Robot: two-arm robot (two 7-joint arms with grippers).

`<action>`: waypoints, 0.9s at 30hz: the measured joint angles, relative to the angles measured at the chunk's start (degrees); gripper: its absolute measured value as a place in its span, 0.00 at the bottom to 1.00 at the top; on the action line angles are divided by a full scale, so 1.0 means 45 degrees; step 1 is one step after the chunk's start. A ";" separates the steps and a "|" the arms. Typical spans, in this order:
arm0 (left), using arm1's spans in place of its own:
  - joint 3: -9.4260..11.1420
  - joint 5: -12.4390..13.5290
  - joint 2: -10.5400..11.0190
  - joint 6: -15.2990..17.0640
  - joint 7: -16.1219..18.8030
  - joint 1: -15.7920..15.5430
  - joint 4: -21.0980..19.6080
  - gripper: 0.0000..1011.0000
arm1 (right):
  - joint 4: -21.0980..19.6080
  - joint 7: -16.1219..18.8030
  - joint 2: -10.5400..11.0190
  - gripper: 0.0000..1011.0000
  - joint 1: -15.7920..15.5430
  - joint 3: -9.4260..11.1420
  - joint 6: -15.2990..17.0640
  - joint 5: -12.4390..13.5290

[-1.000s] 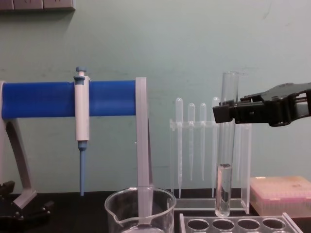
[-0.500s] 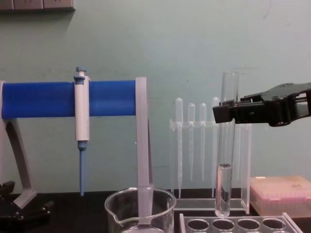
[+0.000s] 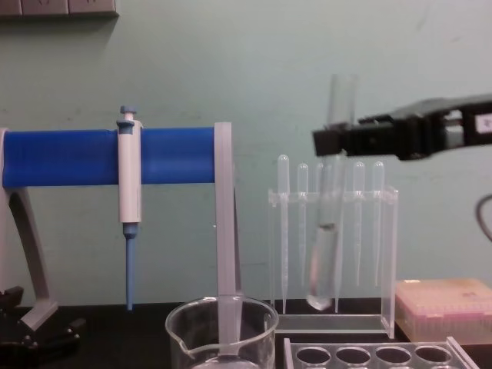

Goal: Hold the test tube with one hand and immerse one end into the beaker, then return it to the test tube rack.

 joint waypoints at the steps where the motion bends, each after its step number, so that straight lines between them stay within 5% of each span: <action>1: 0.0000 0.0000 0.0001 0.0000 0.0000 0.0000 0.0001 0.99 | -0.0036 -0.0058 -0.0060 0.24 0.0047 -0.0047 0.0024 0.0016; 16: 0.0000 0.0000 0.0000 0.0000 0.0000 -0.0001 0.0000 0.99 | 0.0019 -0.0892 -0.1501 0.24 0.0832 -0.1514 0.0318 -0.0244; 27: 0.0000 0.0000 0.0000 0.0000 0.0000 0.0000 0.0000 0.99 | 0.1097 -0.1190 -0.2323 0.24 0.0746 -0.2080 -0.0570 -0.1211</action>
